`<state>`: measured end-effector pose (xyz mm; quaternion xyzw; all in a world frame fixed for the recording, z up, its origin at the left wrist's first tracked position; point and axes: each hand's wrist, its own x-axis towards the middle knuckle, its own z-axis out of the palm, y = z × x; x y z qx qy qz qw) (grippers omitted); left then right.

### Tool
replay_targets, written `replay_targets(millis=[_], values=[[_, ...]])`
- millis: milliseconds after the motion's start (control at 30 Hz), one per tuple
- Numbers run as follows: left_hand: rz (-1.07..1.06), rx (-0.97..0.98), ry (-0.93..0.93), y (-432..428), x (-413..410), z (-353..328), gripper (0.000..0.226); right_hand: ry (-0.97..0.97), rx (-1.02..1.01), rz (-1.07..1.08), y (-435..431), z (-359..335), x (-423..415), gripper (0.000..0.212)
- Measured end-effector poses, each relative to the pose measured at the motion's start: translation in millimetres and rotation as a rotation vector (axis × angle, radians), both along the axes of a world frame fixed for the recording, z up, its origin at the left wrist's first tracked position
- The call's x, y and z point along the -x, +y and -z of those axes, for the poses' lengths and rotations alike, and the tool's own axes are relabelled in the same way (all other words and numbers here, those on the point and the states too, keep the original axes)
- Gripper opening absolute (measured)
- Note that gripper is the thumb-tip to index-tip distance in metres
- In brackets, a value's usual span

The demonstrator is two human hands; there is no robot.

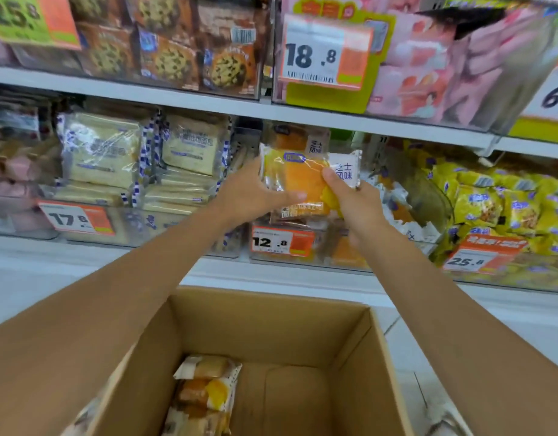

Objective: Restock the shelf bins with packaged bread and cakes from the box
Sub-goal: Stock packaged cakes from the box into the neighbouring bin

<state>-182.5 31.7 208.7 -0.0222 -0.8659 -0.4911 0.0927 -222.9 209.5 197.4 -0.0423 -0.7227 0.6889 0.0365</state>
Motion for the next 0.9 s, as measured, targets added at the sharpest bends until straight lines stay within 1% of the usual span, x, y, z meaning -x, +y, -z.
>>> replay_targets(millis=[33, 100, 133, 200, 267, 300, 333, 367, 400, 433, 467, 500, 533, 567, 600, 633, 667, 733, 767, 833, 900], values=[[0.026, 0.026, 0.003, -5.8, 15.7, -3.0, 0.053, 0.009, 0.004, 0.008, -3.5, -2.6, 11.4, 0.053], [0.017, 0.059, 0.041, -15.1, 47.0, -7.0, 0.043, 0.037, -0.025, -0.015, -12.5, -4.2, 32.8, 0.077], [0.0, 0.08, 0.055, -18.8, 62.2, -7.7, 0.041, 0.07, -0.052, -0.025, -16.1, -2.8, 44.0, 0.077], [-0.039, 0.177, 0.019, -23.9, 88.5, -4.4, 0.05, 0.095, -0.136, -0.045, -21.9, 1.7, 63.6, 0.063], [-0.064, 0.303, -0.065, -25.7, 103.9, 1.8, 0.064, 0.059, -0.204, -0.047, -22.8, 5.0, 78.5, 0.066], [-0.072, 0.329, -0.088, -26.4, 108.8, 4.8, 0.074, 0.016, -0.211, -0.048, -21.1, 7.5, 88.9, 0.065], [-0.081, 0.332, -0.099, -27.1, 112.0, 6.8, 0.083, -0.02, -0.175, -0.074, -21.4, 6.5, 94.6, 0.061], [-0.084, 0.316, -0.106, -27.3, 113.7, 7.1, 0.089, -0.06, -0.142, -0.101, -21.3, 4.7, 100.3, 0.06], [-0.076, 0.298, -0.101, -28.2, 116.2, 6.4, 0.088, -0.071, -0.094, -0.105, -22.8, 2.3, 104.0, 0.063], [-0.067, 0.27, -0.1, -30.5, 119.4, 5.0, 0.082, -0.042, -0.071, -0.095, -24.9, 0.7, 107.8, 0.065], [-0.046, 0.23, -0.103, -33.1, 121.4, 3.8, 0.07, 0.01, -0.085, -0.08, -27.3, 0.5, 109.2, 0.062], [-0.027, 0.182, -0.126, -34.9, 120.6, 2.2, 0.058, 0.071, -0.113, -0.074, -28.9, 1.0, 109.2, 0.057], [-0.003, 0.141, -0.153, -36.5, 119.7, 1.6, 0.053, 0.099, -0.145, -0.082, -28.6, 3.3, 108.3, 0.051], [0.017, 0.115, -0.18, -38.3, 118.3, 1.7, 0.062, 0.099, -0.162, -0.109, -26.8, 5.4, 105.2, 0.046], [0.031, 0.104, -0.199, -40.6, 118.3, 4.4, 0.079, 0.083, -0.193, -0.139, -23.0, 8.0, 102.6, 0.042], [0.027, 0.108, -0.201, -41.8, 117.5, 6.4, 0.096, 0.077, -0.254, -0.156, -18.8, 9.2, 99.9, 0.039], [0.015, 0.111, -0.174, -42.3, 117.0, 8.1, 0.103, 0.106, -0.341, -0.164, -14.4, 8.7, 97.9, 0.036], [-0.009, 0.088, -0.089, -42.6, 118.0, 10.4, 0.098, 0.197, -0.509, -0.127, -10.3, 8.0, 97.2, 0.034], [-0.014, 0.068, -0.065, -41.6, 117.6, 10.0, 0.092, 0.227, -0.527, -0.109, -10.7, 7.6, 97.0, 0.036], [-0.021, 0.033, -0.063, -40.7, 116.4, 9.3, 0.087, 0.227, -0.401, -0.104, -14.4, 7.6, 96.7, 0.039], [-0.016, 0.002, -0.081, -42.2, 119.0, 11.5, 0.089, 0.182, -0.297, -0.09, -19.2, 7.6, 97.6, 0.037]])
